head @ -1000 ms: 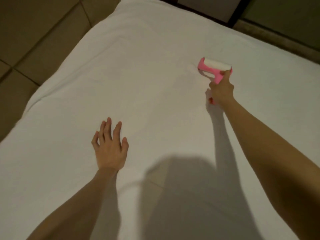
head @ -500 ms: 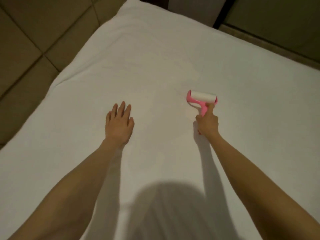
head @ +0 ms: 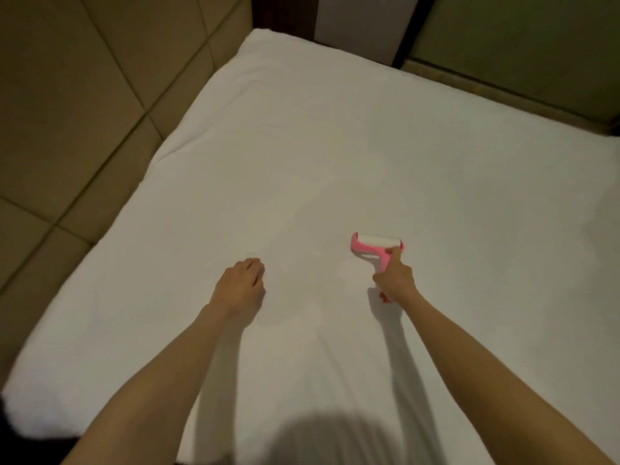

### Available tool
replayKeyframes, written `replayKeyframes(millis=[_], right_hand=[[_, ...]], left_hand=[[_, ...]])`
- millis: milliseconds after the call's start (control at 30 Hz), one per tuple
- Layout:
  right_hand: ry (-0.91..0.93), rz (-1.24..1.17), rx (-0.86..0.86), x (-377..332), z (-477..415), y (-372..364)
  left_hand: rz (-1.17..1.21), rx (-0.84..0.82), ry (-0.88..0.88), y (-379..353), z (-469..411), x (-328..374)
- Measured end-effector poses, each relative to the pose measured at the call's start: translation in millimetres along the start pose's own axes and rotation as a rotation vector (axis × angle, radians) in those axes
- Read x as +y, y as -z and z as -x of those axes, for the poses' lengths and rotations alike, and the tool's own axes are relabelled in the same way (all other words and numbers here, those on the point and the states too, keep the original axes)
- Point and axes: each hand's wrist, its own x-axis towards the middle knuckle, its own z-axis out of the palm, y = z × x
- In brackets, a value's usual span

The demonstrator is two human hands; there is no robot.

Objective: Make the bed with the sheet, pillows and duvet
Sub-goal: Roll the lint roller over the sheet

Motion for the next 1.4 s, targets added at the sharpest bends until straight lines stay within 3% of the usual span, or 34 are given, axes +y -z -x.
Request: replayKeyframes(millis=[300, 867, 1300, 1400], right_hand=[[-0.132, -0.022, -0.223, 54.6, 107.7, 0.1], [-0.092, 0.028, -0.397, 104.6, 194.7, 8.7], [0.084, -0.068, -0.27, 29.5, 246.2, 2.3], [0.157, -0.053, -0.255, 3.3, 263.2, -13.2]], left_hand=[[0.051, -0.315, 0.053, 13.9, 99.6, 11.2], [0.326, -0.134, 0.342, 15.1, 233.2, 58.8], [0.448, -0.003, 0.587, 18.6, 323.5, 24.8], [0.383, 0.019, 0.607, 20.6, 345.6, 1.4]])
